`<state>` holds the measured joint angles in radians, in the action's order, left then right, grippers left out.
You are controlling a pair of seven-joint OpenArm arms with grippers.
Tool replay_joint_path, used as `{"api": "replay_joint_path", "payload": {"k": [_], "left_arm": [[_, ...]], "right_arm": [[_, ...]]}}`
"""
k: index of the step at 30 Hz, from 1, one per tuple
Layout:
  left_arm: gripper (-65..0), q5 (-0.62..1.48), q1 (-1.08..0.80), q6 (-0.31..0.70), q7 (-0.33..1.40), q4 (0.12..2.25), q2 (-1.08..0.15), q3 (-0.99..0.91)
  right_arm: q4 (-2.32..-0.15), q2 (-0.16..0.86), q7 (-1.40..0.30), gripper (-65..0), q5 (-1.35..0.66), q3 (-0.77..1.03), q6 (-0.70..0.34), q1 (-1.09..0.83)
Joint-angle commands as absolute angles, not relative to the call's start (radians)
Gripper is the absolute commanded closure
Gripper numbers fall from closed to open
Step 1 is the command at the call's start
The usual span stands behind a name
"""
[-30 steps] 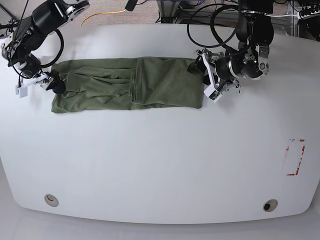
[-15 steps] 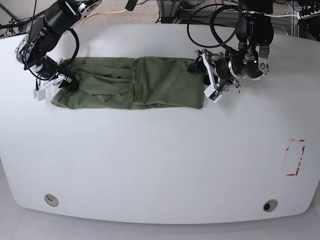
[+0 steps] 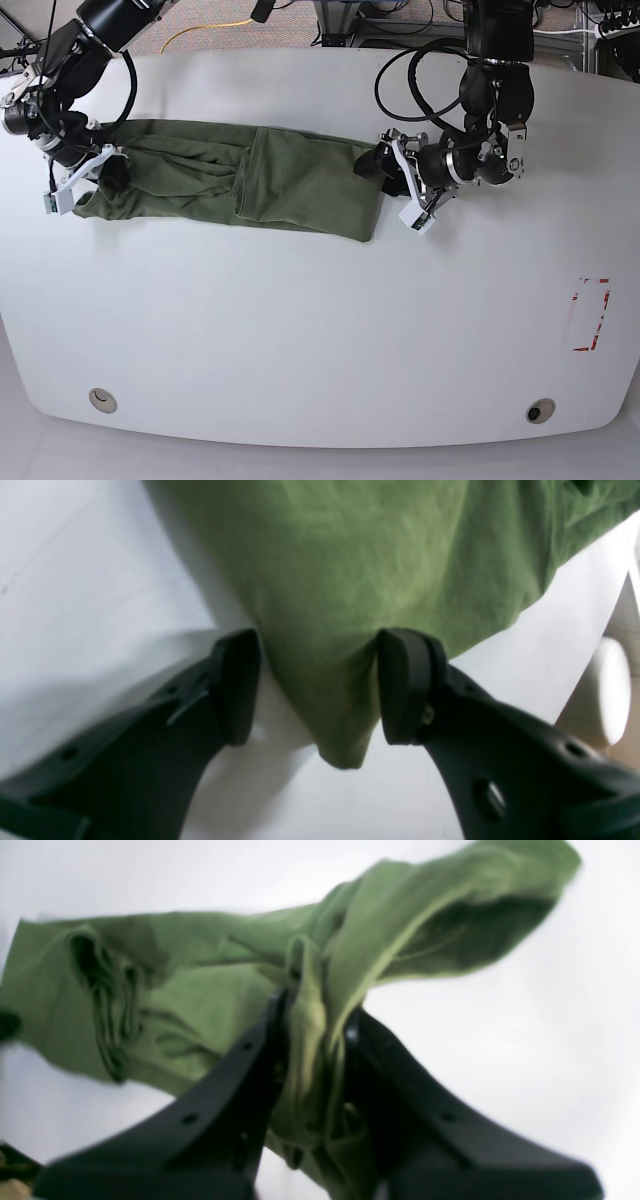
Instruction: Fold the T-shirt properly
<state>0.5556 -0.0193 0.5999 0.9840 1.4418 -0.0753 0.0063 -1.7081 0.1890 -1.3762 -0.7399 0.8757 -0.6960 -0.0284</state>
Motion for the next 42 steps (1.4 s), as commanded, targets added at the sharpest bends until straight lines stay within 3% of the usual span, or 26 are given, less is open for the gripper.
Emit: {"api": "replay_joint_path", "payload": {"k": [1, 10, 23, 29, 34, 36, 42], "left_arm": [[-35.1, 0.495, -0.027, 0.584, 0.993, 1.432, -0.05, 0.008], [-35.1, 0.492, 0.005, 0.582, 0.989, 1.382, 0.024, 0.013], [-35.1, 0.492, 0.019, 0.582, 0.992, 1.354, 0.035, 0.013], [-35.1, 0.493, 0.015, 0.582, 0.992, 1.357, 0.033, 0.013], [-35.1, 0.493, 0.015, 0.582, 0.989, 1.353, 0.033, 0.013], [-35.1, 0.493, 0.015, 0.582, 0.99, 1.354, 0.033, 0.013], [-35.1, 0.498, 0.019, 0.584, 0.989, 1.357, 0.031, 0.013]], "right_arm": [[-1.827, 0.162, -1.396, 0.0, -0.757, 0.845, -0.698, -0.031], [-1.966, 0.084, -1.396, 0.0, -0.99, 0.714, -0.698, -0.077], [-1.956, -0.088, -1.379, 0.0, -0.928, 0.518, -0.698, -0.062], [-1.827, -0.125, -1.323, -0.3, -0.834, 0.444, -0.698, -0.008], [-1.707, -0.12, -1.214, -10.3, -0.826, 0.387, -0.698, 0.027], [-1.673, -0.107, -1.21, -18.9, -0.826, 0.354, -0.698, 0.036], [-1.666, -0.068, -1.202, -53.6, -0.825, 0.255, -0.698, 0.047]]}}
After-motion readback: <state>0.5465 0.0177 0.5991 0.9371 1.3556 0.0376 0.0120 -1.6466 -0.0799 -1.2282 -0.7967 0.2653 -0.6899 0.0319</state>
